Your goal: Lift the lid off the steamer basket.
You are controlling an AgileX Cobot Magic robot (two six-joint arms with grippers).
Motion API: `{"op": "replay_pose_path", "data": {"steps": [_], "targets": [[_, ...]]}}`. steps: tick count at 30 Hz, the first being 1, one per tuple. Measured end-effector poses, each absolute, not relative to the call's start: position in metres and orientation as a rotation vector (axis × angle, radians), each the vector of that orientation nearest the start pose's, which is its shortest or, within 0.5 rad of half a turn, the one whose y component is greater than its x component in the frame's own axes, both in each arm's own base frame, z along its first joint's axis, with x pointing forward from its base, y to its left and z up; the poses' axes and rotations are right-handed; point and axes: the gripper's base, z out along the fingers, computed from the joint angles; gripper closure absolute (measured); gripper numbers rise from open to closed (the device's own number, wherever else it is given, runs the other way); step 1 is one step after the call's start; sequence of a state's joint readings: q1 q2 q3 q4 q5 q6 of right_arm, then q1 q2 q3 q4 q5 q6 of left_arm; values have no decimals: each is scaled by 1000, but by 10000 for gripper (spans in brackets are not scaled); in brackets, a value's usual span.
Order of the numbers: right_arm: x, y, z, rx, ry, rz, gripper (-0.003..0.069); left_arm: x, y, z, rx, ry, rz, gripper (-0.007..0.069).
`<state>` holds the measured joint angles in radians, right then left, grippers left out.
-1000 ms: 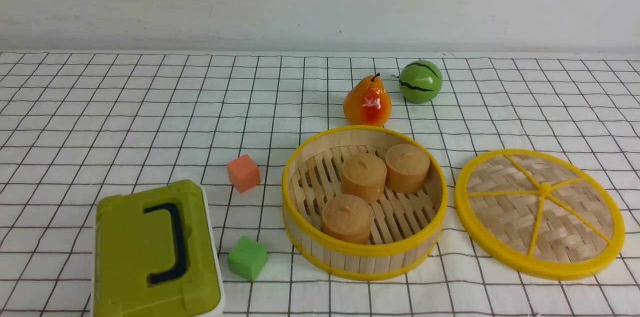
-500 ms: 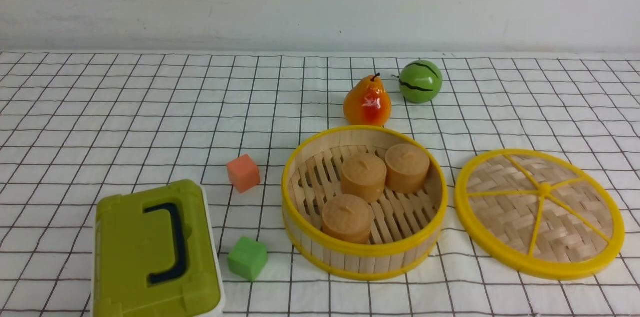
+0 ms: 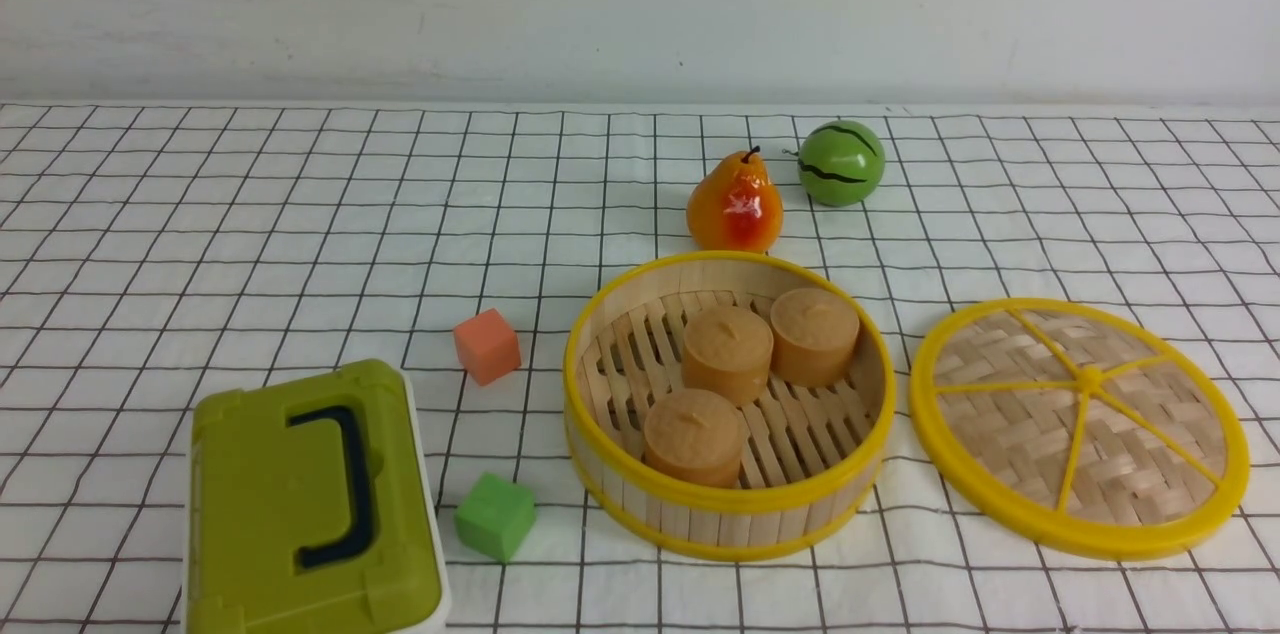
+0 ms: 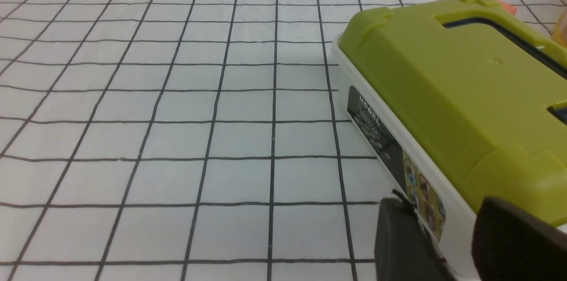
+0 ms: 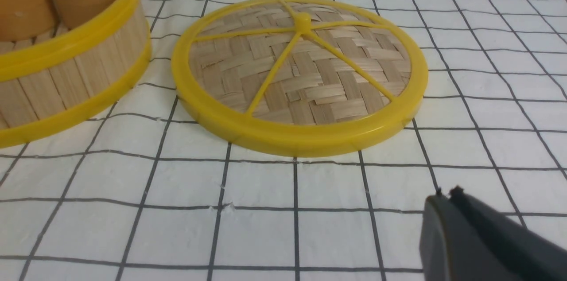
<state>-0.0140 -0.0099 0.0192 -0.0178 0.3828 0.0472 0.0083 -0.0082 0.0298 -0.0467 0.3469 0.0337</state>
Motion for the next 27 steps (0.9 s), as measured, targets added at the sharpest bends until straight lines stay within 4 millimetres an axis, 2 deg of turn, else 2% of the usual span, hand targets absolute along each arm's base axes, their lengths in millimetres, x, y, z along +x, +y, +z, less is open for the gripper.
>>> {"op": "replay_pose_path", "data": {"steps": [27], "targets": [[52,-1,173,47,1875,6,638,53,-1,172,-6,1852,-16,386]]}}
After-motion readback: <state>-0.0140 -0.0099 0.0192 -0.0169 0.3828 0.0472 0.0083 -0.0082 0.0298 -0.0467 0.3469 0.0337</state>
